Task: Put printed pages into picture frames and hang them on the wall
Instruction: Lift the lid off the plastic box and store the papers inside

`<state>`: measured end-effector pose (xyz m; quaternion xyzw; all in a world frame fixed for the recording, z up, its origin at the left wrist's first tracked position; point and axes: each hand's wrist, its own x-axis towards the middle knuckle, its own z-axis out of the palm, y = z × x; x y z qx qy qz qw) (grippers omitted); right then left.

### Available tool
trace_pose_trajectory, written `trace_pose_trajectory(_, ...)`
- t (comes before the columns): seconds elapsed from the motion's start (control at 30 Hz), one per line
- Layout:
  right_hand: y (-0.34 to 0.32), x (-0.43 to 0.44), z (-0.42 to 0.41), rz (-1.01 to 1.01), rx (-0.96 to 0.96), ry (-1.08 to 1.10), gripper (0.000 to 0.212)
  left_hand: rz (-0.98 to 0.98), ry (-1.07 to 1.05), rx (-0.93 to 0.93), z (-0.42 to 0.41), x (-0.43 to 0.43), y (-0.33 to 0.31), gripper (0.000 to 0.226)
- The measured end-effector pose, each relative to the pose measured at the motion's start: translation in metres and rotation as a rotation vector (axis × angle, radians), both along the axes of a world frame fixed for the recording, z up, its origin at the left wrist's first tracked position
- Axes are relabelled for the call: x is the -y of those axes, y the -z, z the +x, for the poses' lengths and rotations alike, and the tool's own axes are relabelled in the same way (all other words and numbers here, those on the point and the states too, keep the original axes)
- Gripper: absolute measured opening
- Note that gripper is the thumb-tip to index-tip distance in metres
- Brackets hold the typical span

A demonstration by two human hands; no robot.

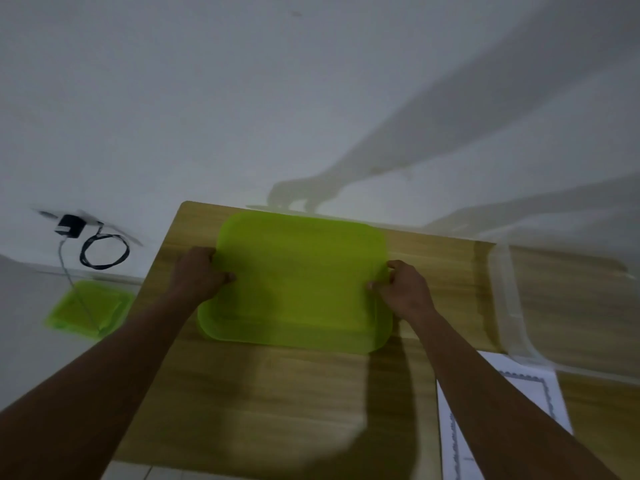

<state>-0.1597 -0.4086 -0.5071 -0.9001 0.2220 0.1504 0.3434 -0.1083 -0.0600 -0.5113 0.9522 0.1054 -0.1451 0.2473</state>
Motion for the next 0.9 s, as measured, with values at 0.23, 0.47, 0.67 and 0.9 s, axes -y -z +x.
trace_pose_trajectory(0.23, -0.038, 0.034, -0.05, -0.068, 0.049, -0.102, 0.062, 0.006, 0.049, 0.186, -0.059, 0.062, -0.022, 0.057)
trace_pose_trajectory(0.47, -0.065, 0.102, -0.15, -0.089, 0.0, -0.118, 0.059, -0.149, 0.198, 0.235, -0.167, 0.19, -0.04, 0.047)
trace_pose_trajectory(0.67, -0.059, 0.166, -0.232, -0.147, -0.089, -0.059, 0.059, -0.229, 0.256, 0.135, -0.235, 0.272, -0.03, 0.049)
trace_pose_trajectory(0.9, -0.021, 0.205, -0.298, -0.16, -0.189, 0.03, 0.029, -0.124, 0.327, 0.038, -0.286, 0.315, -0.006, 0.046)
